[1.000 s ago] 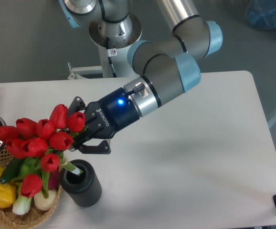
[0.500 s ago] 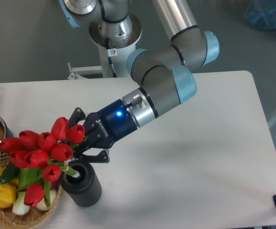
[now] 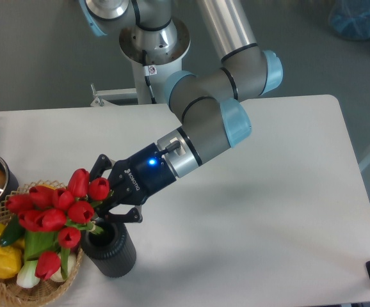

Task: Insert the flowers into the vase
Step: 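Lower the tulip stems into the black vase opening, then open the gripper and withdraw it from the tulips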

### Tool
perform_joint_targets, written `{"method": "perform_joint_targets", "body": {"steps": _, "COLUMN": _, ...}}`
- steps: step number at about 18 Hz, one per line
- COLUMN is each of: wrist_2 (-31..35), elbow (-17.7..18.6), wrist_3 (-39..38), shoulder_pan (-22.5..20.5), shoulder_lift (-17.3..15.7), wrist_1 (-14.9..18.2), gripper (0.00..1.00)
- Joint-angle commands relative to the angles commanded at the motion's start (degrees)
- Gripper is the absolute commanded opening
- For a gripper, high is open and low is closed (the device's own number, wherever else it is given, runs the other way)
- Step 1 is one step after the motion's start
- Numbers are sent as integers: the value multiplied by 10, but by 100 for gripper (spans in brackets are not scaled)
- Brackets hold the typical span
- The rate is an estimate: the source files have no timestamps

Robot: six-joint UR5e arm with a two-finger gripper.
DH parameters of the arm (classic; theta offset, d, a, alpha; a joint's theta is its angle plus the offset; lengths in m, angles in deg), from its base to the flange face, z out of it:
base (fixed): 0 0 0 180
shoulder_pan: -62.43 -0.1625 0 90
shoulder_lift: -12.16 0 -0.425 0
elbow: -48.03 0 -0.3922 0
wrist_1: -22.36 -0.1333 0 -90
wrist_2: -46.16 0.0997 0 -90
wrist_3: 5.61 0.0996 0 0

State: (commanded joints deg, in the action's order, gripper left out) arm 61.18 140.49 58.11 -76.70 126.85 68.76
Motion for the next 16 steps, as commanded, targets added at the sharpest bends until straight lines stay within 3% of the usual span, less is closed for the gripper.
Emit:
{"method": "perform_joint_targets", "body": {"steps": 4, "wrist_2": 9, "elbow": 4, "wrist_3": 19, "shoulder_pan": 3, "shoulder_lift": 10, "wrist_1": 0, "gripper": 42}}
{"method": "perform_joint_targets", "body": {"steps": 6, "wrist_2": 15, "elbow": 4, "wrist_3": 28, "shoulder_pan": 4, "shoulder_lift": 18, "wrist_1": 0, "gripper": 43}}
{"method": "perform_joint_targets", "body": {"steps": 12, "wrist_2": 50, "elbow": 31, "wrist_3": 76, "shoulder_pan": 3, "shoulder_lift": 27, "wrist_1": -1, "gripper": 63}}
{"method": "perform_joint_targets", "body": {"steps": 16, "wrist_2": 51, "elbow": 43, "wrist_3": 82, "shoulder_pan": -14, "shoulder_lift": 23, "wrist_1": -1, "gripper": 88}}
